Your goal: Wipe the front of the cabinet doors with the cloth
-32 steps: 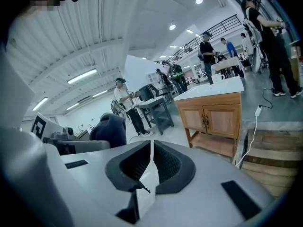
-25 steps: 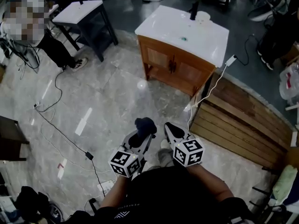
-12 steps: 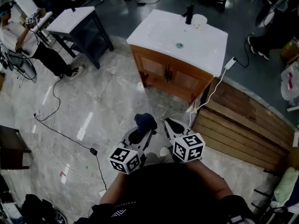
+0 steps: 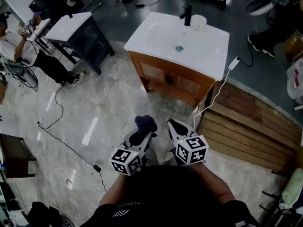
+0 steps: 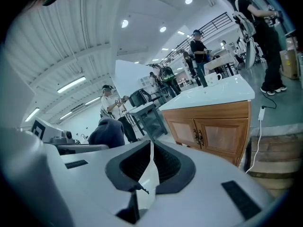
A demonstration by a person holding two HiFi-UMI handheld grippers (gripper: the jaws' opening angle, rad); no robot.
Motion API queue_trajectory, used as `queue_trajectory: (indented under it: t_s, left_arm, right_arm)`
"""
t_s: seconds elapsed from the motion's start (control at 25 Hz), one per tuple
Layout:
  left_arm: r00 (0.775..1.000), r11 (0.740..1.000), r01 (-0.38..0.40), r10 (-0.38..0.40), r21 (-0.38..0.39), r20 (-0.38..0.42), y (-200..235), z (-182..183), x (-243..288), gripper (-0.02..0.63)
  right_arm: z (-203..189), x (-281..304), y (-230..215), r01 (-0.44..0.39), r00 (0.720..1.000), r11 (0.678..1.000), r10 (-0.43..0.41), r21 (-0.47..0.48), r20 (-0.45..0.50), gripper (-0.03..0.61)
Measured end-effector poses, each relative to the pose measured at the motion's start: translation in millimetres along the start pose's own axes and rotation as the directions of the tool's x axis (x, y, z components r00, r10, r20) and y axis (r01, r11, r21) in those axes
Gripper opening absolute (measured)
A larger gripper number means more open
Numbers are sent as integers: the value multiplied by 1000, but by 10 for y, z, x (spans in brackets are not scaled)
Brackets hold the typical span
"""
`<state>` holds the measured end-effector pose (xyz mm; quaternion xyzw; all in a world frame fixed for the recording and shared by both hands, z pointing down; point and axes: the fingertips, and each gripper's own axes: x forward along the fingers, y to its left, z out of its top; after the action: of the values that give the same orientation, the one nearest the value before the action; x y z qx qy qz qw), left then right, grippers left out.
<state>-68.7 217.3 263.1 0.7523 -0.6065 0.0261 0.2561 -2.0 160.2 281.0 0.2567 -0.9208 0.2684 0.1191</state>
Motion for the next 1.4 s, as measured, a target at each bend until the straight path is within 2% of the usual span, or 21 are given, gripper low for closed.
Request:
queue_trajectory:
  t_s: [0.16, 0.44, 0.84, 1.4]
  left_arm:
    - [1000, 1000, -2, 2, 3, -1, 135, 102, 129, 97]
    - [998, 999, 50, -50, 15, -31, 405, 230, 332, 97]
    - [994, 995, 99, -98, 14, -58, 1131, 541, 453, 97]
    - [977, 983, 183, -182, 2, -113, 1943, 760, 687, 97]
  right_arm:
    - [4, 73, -85, 27, 1000, 1000, -27, 5, -10, 44]
    - [121, 374, -158, 81, 997, 996, -82, 25, 12, 44]
    - [381, 1026, -104, 178, 983, 982, -181, 58, 38, 44]
    - [448, 1781, -46, 287, 957, 953, -289, 101, 4, 44]
